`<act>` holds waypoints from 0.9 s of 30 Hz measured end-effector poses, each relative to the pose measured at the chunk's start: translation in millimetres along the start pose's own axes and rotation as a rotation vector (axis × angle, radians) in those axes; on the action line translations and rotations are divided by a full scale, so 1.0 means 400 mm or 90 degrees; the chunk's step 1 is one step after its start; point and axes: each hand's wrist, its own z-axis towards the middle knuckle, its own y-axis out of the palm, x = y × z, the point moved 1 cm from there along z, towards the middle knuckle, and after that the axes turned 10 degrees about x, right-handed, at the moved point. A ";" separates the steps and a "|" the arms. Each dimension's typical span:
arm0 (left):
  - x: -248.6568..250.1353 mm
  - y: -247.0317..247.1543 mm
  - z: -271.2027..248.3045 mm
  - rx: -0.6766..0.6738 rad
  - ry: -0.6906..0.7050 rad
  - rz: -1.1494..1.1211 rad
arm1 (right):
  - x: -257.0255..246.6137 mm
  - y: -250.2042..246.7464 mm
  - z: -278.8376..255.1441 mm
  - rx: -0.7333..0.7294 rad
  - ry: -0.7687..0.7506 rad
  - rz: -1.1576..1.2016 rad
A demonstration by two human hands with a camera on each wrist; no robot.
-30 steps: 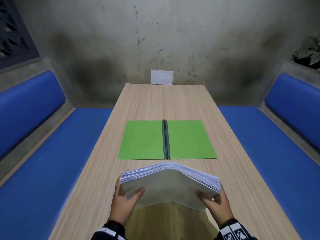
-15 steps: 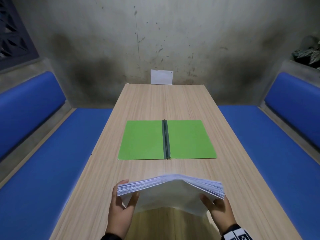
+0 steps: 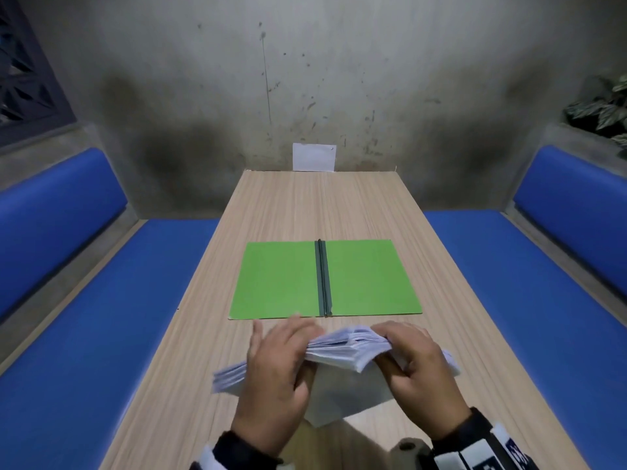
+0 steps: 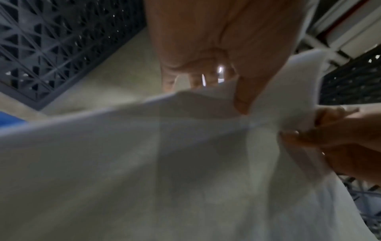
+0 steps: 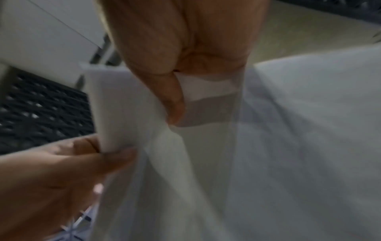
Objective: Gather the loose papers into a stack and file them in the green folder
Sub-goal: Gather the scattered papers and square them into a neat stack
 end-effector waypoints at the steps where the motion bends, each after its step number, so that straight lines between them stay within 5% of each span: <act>1: 0.007 0.002 0.005 0.002 -0.043 -0.067 | -0.013 -0.004 0.007 0.008 -0.021 -0.011; 8: 0.014 -0.054 0.020 0.096 -0.265 -0.412 | 0.001 -0.112 0.021 0.170 0.035 -0.094; 12: -0.030 -0.069 -0.010 0.139 -0.364 -0.439 | 0.023 -0.123 0.000 0.115 0.254 0.315; 17: -0.091 -0.019 -0.075 0.059 -0.348 -0.400 | 0.095 -0.017 -0.075 -0.014 0.445 0.401; 27: -0.131 0.024 -0.114 0.033 -0.381 -0.378 | 0.121 0.037 -0.089 0.034 0.519 0.407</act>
